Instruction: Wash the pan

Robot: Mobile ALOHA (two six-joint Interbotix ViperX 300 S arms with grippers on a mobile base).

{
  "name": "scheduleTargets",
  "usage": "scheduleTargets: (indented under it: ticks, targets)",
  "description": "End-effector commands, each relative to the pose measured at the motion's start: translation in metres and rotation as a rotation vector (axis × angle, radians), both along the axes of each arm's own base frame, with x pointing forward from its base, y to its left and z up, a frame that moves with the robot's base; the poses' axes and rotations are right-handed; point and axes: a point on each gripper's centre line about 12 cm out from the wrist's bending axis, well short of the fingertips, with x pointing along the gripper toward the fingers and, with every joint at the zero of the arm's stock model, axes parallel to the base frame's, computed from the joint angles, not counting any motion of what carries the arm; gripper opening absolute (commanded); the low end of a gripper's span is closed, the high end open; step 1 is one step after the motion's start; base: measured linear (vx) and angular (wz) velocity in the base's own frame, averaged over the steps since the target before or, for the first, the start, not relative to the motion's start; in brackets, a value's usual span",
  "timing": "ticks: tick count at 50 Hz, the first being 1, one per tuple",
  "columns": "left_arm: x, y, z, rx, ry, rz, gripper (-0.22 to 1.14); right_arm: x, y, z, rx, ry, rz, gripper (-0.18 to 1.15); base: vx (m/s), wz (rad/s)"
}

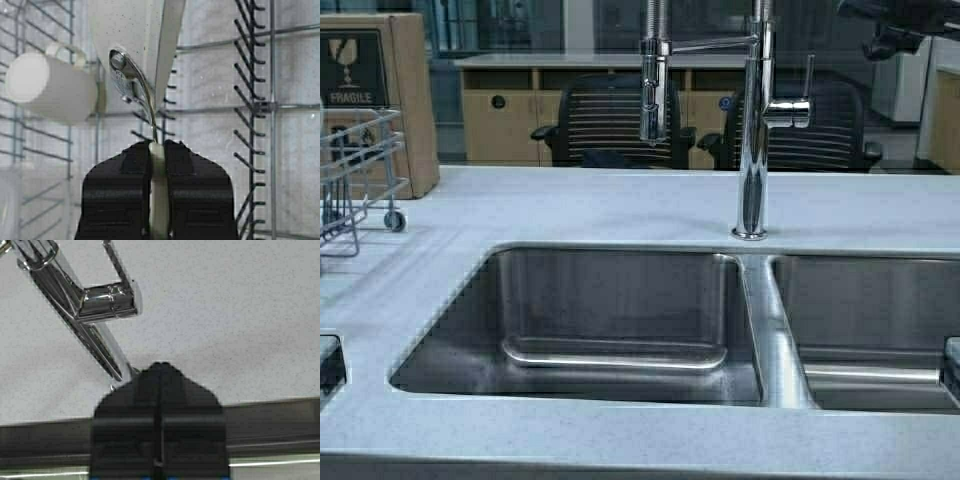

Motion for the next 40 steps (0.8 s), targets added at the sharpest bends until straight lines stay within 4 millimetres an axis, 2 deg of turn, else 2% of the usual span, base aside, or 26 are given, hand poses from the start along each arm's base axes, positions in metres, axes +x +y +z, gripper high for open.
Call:
scheduleTargets:
  ticks: [1,12,29,34,40]
  targets:
    - [0.005,0.001,0.002,-0.006,-0.024,-0.004,0.03,0.004,0.000,0.013,-0.001,-0.041,0.001,0.05,0.00,0.00]
    - [0.005,0.005,-0.015,-0.036,0.012,0.025,0.03,0.004,0.000,0.012,-0.003,-0.040,0.001,0.05,0.00,0.00]
    - [0.004,0.013,-0.014,-0.089,-0.027,0.114,0.05,0.005,0.001,0.008,-0.003,-0.029,0.003,0.05,0.00,0.00]
    - [0.004,0.013,-0.016,-0.084,-0.017,0.107,0.20,0.005,0.000,0.007,-0.005,-0.028,0.002,0.05,0.00,0.00]
    - [0.005,0.014,-0.020,-0.085,-0.004,0.106,0.59,0.005,0.000,0.007,-0.005,-0.028,0.002,0.05,0.00,0.00]
